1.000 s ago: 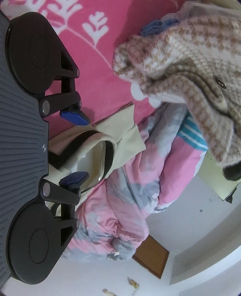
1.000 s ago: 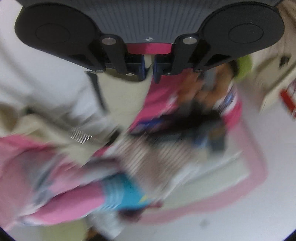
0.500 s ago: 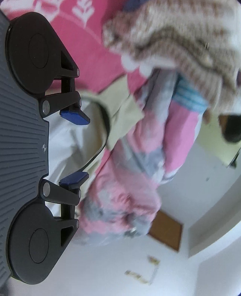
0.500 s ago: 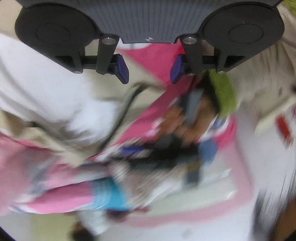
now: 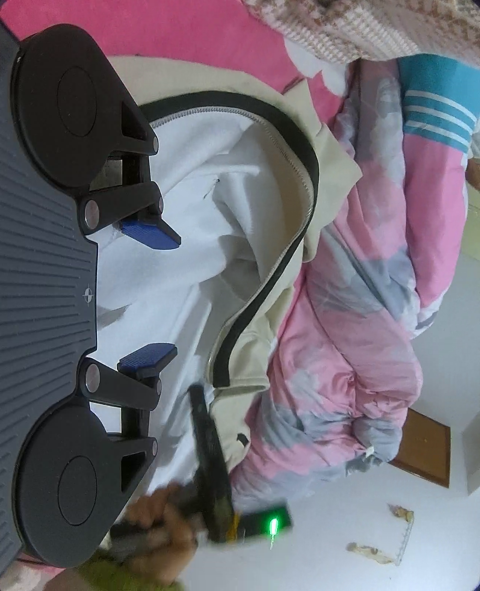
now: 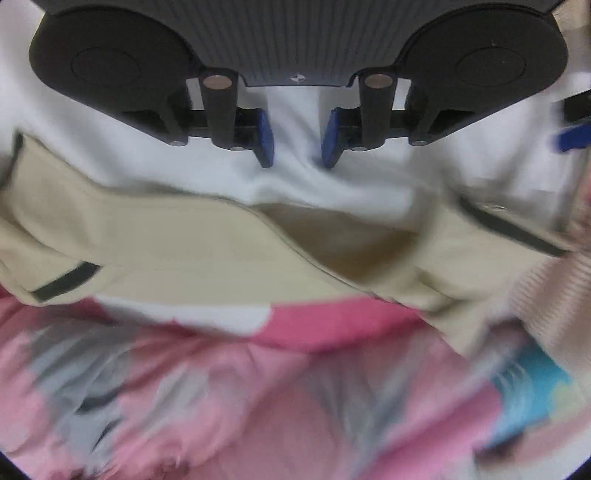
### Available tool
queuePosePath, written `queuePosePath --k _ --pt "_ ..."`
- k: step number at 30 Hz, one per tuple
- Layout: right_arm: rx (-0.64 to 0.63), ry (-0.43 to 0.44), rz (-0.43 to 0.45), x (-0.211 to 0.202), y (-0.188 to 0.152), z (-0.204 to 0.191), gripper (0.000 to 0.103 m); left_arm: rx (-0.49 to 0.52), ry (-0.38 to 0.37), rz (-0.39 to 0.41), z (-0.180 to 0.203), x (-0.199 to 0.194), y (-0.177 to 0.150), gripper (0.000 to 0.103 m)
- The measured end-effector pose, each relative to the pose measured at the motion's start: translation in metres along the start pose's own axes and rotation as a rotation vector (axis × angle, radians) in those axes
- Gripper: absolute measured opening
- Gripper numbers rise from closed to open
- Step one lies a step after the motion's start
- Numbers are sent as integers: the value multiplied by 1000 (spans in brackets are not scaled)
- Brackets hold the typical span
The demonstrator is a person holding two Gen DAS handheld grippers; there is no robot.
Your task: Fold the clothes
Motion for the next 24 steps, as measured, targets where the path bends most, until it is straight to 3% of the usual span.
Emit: queuePosePath --k 2,5,8,16,21,22,24 --pt "-19 -31 -15 24 11 6 26 -10 10 -16 -1 6 -2 56" --pt "22 -102 -6 46 39 20 9 -10 22 -37 -1 11 -5 57" --pt "58 -131 12 74 69 30 0 0 24 -39 0 12 -7 59" --pt "39 -229 82 124 124 44 0 23 22 -35 5 11 -10 62" --pt "22 -221 57 100 120 35 1 15 22 -31 5 10 -9 62" --pt "10 -200 50 88 115 31 3 9 22 -30 5 10 -8 62" --pt "-13 -156 38 63 105 24 24 -1 21 -27 4 10 -8 62"
Point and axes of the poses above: each gripper's, at about its wrist camera, not at the fingertips, and x roughly the way its jaws point, z to its right, y to its top, the point moved 10 cm from there along x, roughly the way its jaws point
